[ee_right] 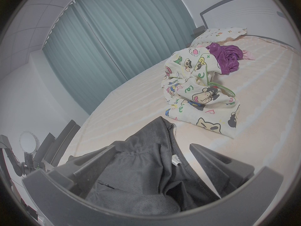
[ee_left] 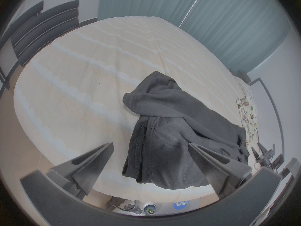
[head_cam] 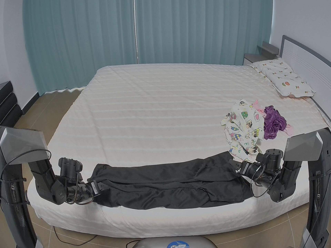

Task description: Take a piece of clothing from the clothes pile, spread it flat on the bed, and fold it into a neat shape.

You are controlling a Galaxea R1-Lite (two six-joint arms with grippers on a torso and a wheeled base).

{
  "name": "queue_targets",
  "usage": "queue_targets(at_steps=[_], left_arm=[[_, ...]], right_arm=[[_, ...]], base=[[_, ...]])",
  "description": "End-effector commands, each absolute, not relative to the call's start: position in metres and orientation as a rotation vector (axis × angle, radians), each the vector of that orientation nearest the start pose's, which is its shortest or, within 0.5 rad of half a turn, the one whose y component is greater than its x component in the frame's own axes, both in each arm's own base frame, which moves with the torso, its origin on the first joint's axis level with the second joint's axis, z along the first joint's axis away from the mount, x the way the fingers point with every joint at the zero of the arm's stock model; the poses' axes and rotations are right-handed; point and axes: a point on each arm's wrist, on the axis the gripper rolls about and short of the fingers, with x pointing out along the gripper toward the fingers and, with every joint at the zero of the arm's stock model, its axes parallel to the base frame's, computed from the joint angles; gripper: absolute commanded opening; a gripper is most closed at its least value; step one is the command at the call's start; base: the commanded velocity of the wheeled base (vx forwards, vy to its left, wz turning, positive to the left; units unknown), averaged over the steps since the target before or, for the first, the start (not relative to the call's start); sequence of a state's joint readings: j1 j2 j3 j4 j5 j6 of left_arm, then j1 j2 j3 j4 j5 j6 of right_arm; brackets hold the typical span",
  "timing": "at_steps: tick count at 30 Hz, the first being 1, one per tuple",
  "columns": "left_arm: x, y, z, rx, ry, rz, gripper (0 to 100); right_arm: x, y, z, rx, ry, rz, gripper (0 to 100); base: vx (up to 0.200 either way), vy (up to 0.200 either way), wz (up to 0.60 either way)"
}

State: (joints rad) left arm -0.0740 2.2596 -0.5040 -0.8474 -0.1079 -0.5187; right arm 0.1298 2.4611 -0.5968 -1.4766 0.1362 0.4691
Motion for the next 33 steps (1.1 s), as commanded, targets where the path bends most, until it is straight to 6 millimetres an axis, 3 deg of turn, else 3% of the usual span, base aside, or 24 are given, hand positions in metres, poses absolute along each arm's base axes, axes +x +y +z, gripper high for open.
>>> queue_targets(at_steps=[1, 14, 28, 29, 33], left_arm=[[0.291, -0.027, -0.045, -0.48, 0.966, 0.074, 0], [0.272, -0.019, -0.045, -0.394, 0.988, 0.201, 0], [0.27, -0.004, -0.047, -0.387, 0.993, 0.238, 0], [0.27, -0.004, -0.046, -0.388, 0.99, 0.236, 100], [0.268, -0.004, -0.045, -0.39, 0.986, 0.232, 100]], right_arm=[[0.346, 0.049, -0.04, 0.462, 0.444, 0.167, 100], [0.345, 0.049, -0.041, 0.461, 0.452, 0.168, 100], [0.345, 0.049, -0.041, 0.461, 0.455, 0.168, 100], [0.345, 0.05, -0.041, 0.459, 0.455, 0.169, 100], [0.345, 0.05, -0.041, 0.461, 0.452, 0.17, 100]], base=[[0.0, 0.0, 0.0], [0.0, 0.0, 0.0], [0.0, 0.0, 0.0], [0.0, 0.0, 0.0], [0.0, 0.0, 0.0]])
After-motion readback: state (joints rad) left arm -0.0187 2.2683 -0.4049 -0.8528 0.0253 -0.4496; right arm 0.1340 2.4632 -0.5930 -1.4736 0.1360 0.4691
